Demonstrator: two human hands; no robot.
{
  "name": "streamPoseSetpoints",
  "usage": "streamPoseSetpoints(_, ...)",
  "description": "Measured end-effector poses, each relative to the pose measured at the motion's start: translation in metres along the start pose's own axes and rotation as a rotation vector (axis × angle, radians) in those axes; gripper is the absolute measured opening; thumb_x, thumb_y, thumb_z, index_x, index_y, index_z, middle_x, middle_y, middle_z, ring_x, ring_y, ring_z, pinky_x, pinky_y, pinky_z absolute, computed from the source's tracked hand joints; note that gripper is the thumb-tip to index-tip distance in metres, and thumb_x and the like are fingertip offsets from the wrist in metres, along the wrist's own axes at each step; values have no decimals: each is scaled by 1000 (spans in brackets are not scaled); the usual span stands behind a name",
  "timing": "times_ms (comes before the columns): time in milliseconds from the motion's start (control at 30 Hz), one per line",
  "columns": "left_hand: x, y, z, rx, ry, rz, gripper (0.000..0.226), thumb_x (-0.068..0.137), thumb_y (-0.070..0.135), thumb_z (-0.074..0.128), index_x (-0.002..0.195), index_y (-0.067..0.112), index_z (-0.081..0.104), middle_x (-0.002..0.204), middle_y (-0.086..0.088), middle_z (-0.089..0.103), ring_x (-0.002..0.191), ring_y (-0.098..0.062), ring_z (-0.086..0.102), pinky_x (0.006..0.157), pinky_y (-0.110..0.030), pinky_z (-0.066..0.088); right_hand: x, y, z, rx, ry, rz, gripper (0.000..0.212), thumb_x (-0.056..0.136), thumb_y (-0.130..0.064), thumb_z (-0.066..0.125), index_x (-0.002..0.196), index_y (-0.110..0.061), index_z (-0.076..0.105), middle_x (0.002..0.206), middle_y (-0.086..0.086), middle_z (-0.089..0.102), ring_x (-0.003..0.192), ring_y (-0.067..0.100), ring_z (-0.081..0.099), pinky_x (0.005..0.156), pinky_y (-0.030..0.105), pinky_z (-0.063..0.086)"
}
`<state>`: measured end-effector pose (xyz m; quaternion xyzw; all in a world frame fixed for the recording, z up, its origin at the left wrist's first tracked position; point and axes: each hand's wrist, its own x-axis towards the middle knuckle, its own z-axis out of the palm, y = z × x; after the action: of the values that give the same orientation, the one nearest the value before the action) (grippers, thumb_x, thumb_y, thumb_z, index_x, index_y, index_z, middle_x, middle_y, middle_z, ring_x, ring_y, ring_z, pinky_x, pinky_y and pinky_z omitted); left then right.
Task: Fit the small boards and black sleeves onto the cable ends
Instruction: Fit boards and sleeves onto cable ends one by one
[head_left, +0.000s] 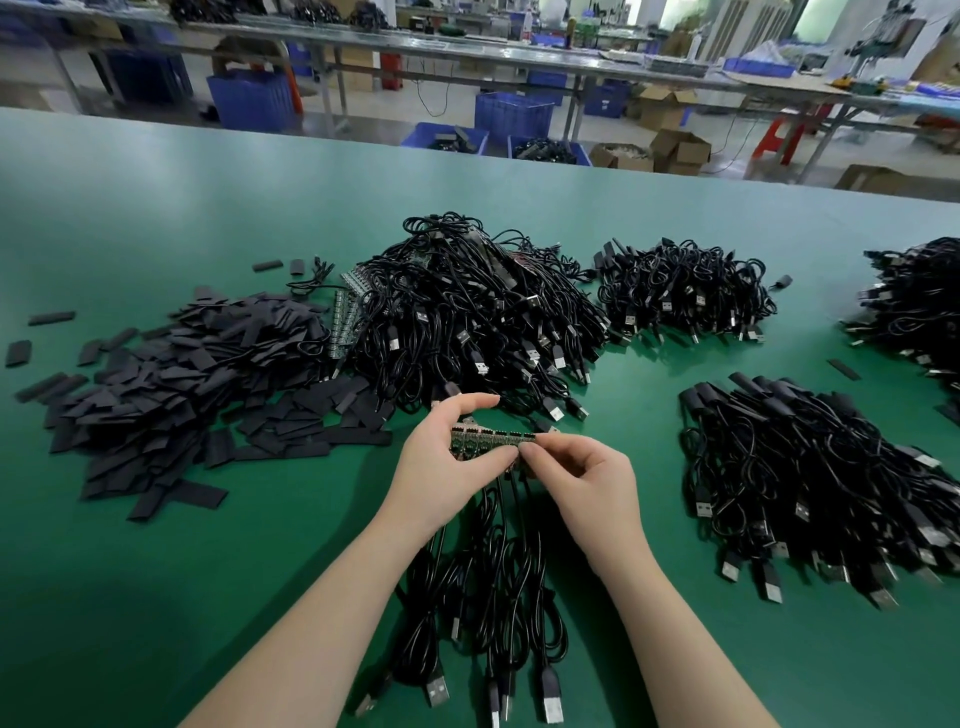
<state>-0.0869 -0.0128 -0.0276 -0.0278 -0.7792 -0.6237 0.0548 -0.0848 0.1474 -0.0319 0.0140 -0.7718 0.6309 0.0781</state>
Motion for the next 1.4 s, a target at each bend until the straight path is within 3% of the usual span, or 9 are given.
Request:
streamPoseSetpoints(167,1,0,1,-42,-40,-19,41,81,21,75,113,44,61,96,7,71,90,-10,68,85,-30,53,-1,1,2,29,1,9,26,84,-23,79,78,-47,75,78,-12,75,72,2,69,66,13,51)
streamPoseSetpoints(467,-1,3,2,12,30,4,42,78,19,80,110,39,61,93,7,71,84,-1,66,73,-11,48,-1,4,3,19,37,13,28,83,-20,79,72,-45,74,75,-14,73,71,0,66,68,13,51)
streamPoseSetpoints(567,-1,5,3,34,63,25,43,76,19,81,107,39,60,89,9,70,80,-1,66,68,-9,47,-2,5,5,-10,69,-13,25,84,-18,79,67,-35,72,70,-13,71,66,1,62,65,15,50)
streamPoseSetpoints(733,0,5,6,31,104,9,41,74,18,82,100,39,57,76,12,68,61,-2,60,58,-15,47,-2,5,7,-10,97,-6,20,85,-16,77,70,-28,71,69,-12,70,64,0,60,64,14,48)
streamPoseSetpoints(867,0,4,9,26,121,-31,41,74,19,82,100,37,55,75,4,69,64,-14,64,62,-28,53,-3,5,8,-25,106,-10,18,85,-16,77,71,-27,72,69,-14,70,63,-3,59,63,10,46)
streamPoseSetpoints(1167,-1,2,11,46,145,-34,43,73,19,82,98,39,53,73,7,66,53,2,54,54,-15,43,-5,4,11,-50,126,5,21,86,-15,76,71,-29,72,71,-14,72,64,-3,62,63,9,46)
streamPoseSetpoints(1400,-2,1,15,122,166,3,41,74,18,80,93,40,51,72,7,64,52,1,53,49,-9,38,-6,4,14,-66,152,25,20,86,-16,76,70,-27,71,69,-16,71,62,-4,60,60,8,45)
